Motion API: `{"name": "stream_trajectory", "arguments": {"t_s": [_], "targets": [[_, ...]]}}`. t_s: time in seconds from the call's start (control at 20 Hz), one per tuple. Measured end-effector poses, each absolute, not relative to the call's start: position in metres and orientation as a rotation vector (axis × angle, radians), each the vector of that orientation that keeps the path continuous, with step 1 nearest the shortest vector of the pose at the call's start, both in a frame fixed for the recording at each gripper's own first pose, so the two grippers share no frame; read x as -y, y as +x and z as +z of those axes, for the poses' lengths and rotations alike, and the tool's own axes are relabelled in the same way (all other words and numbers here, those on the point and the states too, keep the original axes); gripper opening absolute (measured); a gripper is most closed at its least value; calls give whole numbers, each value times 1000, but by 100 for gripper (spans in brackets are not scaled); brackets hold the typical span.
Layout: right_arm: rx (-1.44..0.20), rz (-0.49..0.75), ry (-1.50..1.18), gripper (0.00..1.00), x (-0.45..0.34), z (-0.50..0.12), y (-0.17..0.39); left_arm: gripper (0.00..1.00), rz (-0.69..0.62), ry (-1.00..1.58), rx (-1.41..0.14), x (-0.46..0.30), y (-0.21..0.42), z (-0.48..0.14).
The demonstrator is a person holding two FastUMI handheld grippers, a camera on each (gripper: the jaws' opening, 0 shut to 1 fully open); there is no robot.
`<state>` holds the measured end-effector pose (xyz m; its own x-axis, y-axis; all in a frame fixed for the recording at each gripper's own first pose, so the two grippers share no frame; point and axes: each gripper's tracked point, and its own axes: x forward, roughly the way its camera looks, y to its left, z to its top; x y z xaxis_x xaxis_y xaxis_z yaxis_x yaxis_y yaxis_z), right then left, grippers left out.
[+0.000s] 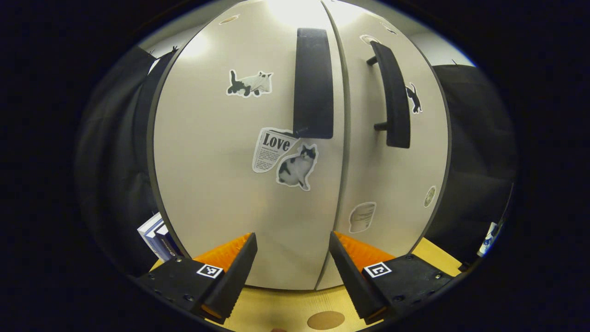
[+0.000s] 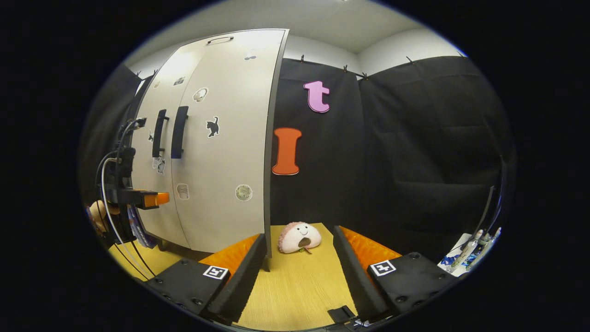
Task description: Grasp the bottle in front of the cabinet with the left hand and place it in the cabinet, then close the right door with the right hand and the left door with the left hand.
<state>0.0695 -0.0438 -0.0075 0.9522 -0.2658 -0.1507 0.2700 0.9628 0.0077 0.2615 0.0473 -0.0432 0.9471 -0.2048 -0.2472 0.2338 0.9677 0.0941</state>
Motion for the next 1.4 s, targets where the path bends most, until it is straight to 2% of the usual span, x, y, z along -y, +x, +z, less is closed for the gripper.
{"name": "stream_trajectory", "arguments": {"t_s": [0.4,0.95,1.2,1.4], "targets": [[-111,-252,17,95,41,34,52,96,-199,91,-195,-93,185,22],[2,-165,6,95,20,117,42,96,-81,50,-30,-169,99,138],[35,-156,13,95,16,130,43,95,-44,77,13,-187,73,159],[27,-141,16,95,10,126,50,95,-28,65,9,-194,79,151]]}}
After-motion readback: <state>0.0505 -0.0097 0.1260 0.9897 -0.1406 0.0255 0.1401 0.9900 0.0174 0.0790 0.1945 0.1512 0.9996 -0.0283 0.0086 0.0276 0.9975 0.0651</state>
